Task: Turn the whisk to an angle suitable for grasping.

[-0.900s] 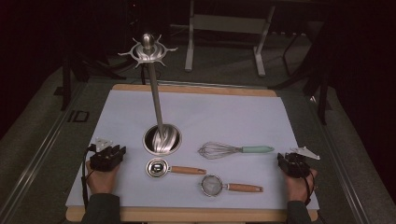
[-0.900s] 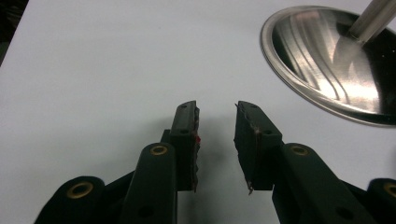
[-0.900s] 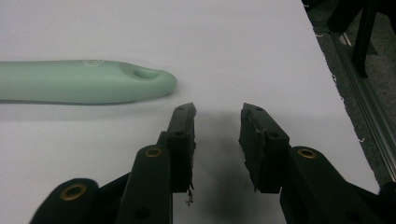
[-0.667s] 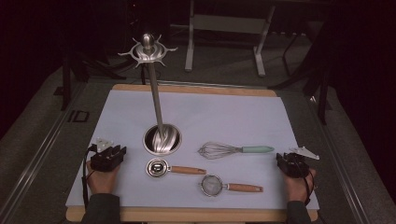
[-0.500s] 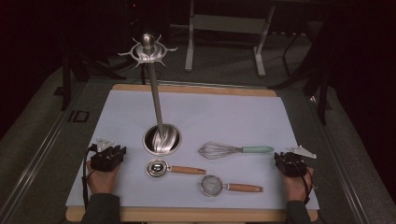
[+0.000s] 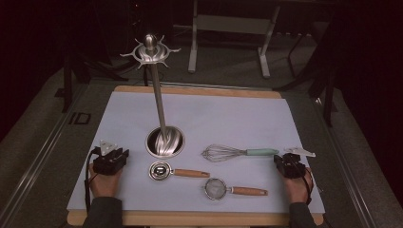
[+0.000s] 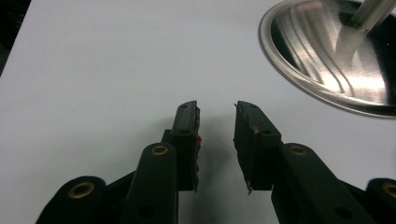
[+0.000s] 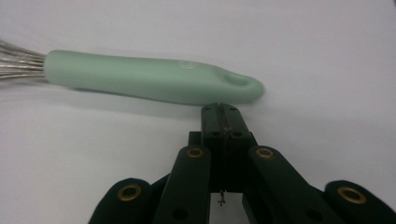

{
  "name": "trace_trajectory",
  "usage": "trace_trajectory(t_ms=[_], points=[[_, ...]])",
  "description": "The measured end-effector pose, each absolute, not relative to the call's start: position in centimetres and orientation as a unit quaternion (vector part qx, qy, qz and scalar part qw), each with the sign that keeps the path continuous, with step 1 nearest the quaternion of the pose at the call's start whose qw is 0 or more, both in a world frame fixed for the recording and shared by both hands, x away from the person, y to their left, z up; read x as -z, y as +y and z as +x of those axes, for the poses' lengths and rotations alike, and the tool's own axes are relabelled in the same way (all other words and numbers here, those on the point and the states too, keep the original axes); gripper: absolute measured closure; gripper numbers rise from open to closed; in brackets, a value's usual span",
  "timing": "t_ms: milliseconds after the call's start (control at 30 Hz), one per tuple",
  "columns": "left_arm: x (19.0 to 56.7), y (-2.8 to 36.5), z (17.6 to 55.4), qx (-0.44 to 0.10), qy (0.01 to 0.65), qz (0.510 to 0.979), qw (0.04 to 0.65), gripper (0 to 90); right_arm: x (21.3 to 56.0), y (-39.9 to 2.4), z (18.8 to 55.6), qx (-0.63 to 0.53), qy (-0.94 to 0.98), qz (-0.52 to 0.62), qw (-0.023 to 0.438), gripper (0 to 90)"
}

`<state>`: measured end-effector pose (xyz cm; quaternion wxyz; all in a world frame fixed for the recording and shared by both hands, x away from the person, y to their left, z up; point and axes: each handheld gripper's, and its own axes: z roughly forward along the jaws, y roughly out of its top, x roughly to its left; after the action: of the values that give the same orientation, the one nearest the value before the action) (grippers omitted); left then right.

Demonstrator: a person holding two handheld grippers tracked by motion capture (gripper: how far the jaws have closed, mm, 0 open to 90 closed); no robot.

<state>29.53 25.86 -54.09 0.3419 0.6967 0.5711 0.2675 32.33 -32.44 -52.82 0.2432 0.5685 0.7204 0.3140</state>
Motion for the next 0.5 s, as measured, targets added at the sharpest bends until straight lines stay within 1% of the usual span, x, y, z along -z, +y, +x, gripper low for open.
trace_trajectory(t_ms=[200, 500], points=[[54.1, 25.9, 29.5, -0.267, 0.571, 0.696, 0.342, 70.2, 53.0, -31.3, 33.0, -0.3, 0.736, 0.558, 0.24, 90.0], [54.1, 25.8, 29.5, -0.269, 0.572, 0.696, 0.341, 70.2, 52.8, -31.0, 34.6, -0.289, 0.743, 0.557, 0.234, 90.0]])
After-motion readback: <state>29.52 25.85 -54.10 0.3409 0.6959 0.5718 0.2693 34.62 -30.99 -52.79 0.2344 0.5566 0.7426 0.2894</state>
